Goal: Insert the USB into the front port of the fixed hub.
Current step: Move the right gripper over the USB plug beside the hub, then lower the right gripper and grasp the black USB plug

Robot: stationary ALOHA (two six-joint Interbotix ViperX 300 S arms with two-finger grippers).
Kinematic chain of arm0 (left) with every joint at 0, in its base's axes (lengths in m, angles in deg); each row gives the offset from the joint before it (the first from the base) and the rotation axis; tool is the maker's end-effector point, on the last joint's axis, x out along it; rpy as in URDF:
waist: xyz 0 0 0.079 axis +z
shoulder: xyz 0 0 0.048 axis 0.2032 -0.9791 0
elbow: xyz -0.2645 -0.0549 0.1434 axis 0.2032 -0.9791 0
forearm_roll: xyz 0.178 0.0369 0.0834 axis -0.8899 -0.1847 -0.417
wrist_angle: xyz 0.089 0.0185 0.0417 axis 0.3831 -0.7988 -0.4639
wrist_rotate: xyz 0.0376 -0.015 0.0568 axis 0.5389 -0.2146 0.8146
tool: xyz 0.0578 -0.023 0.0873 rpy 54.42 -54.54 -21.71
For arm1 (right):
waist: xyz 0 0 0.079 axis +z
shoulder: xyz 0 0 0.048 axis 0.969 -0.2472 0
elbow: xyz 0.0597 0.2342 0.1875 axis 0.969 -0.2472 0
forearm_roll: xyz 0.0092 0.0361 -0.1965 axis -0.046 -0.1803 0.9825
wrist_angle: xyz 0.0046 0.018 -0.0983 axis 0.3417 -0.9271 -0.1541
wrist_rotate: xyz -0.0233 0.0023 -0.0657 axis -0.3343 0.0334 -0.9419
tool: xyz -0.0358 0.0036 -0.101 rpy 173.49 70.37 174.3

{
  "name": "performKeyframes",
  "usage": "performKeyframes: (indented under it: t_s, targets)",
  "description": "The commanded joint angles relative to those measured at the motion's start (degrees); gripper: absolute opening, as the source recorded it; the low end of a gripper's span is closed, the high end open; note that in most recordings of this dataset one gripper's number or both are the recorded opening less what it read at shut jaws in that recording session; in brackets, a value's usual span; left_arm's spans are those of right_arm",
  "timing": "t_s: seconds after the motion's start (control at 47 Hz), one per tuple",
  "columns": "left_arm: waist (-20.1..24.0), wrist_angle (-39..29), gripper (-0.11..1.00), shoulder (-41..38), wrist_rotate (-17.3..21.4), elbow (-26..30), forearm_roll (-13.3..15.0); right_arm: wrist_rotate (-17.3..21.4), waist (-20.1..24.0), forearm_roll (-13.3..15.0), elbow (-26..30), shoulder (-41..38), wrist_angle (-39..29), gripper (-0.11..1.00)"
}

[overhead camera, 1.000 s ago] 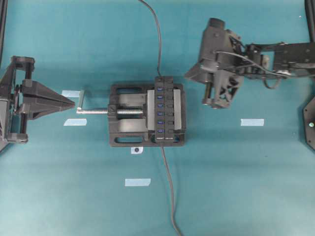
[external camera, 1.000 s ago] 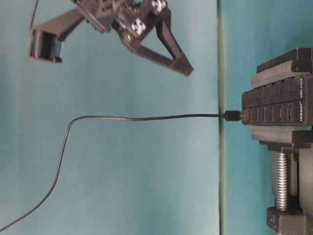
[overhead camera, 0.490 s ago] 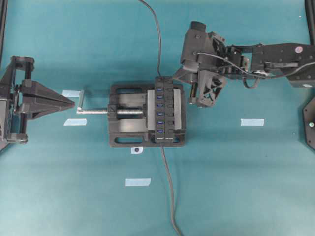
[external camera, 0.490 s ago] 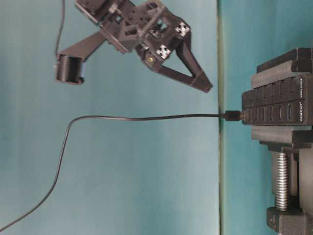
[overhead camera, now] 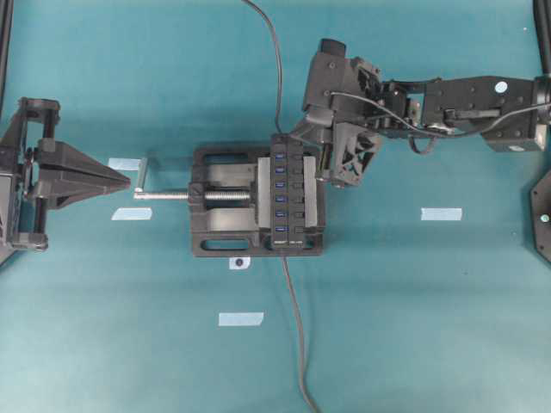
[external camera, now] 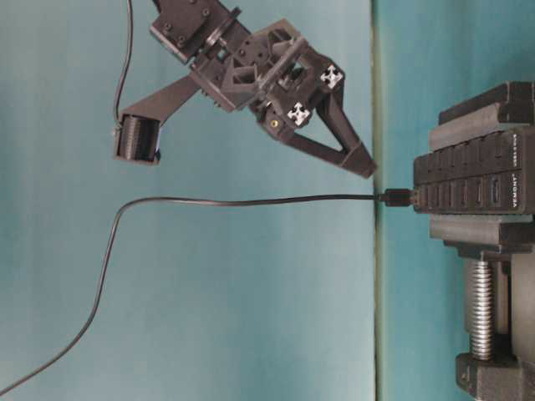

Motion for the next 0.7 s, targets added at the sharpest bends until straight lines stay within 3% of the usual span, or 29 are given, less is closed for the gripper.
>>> performKeyframes:
  t_s: [0.0, 0.447, 0.681]
  targets:
    - [-0.1, 0.4, 0.00, -0.2, -0.1, 1.1, -0.1, -0.4, -0.1, 0.1, 1.1, 0.7, 0.3, -0.05]
    - [0.0, 0.4, 0.00, -0.2, -0.1, 0.9, -0.1, -0.2, 0.2, -0.1, 1.3, -0.2, 1.8, -0.05]
    - [-0.1, 0.4, 0.00, -0.1, -0.1, 0.8, -0.1, 0.4, 0.2, -0.7, 3.0, -0.3, 1.1, 0.00]
